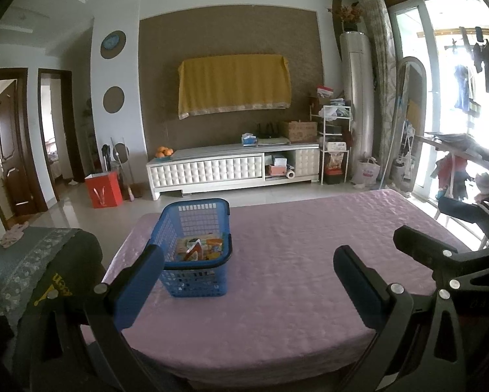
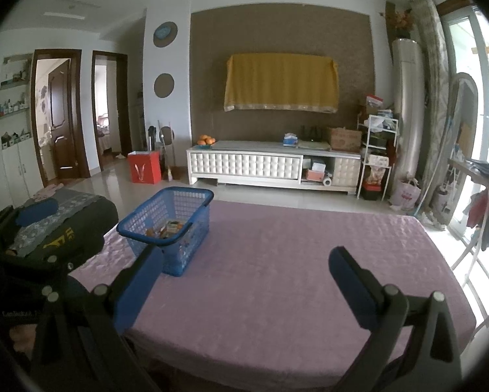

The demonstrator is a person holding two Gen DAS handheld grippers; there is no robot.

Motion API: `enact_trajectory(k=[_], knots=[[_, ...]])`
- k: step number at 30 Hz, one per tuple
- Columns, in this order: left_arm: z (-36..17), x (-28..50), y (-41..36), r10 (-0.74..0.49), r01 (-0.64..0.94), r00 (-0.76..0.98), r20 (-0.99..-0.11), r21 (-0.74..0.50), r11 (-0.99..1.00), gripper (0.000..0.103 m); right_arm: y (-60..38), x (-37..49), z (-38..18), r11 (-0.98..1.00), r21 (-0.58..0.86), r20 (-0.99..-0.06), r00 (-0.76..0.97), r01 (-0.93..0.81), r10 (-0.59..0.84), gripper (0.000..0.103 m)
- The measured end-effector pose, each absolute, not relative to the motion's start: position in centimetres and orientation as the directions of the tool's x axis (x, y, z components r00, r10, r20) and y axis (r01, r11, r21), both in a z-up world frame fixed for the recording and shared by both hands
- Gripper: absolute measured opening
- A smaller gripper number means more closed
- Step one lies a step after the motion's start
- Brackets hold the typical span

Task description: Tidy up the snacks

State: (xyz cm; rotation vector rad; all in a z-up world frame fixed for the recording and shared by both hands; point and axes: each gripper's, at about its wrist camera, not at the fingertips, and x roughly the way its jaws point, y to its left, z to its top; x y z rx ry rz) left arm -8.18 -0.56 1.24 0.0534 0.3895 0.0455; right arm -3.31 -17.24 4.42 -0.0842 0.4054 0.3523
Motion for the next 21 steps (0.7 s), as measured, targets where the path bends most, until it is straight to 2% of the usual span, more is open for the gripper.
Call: enact_trajectory(k=[21], knots=[[1.19,-8.54,-0.60,0.056,-0.034,0.924,-0.379,0.063,0.997,0.103,-17.18,-3.36,4.47,0.936,-0.011,-0.402,0.859,-0.351,0.318,0.103]])
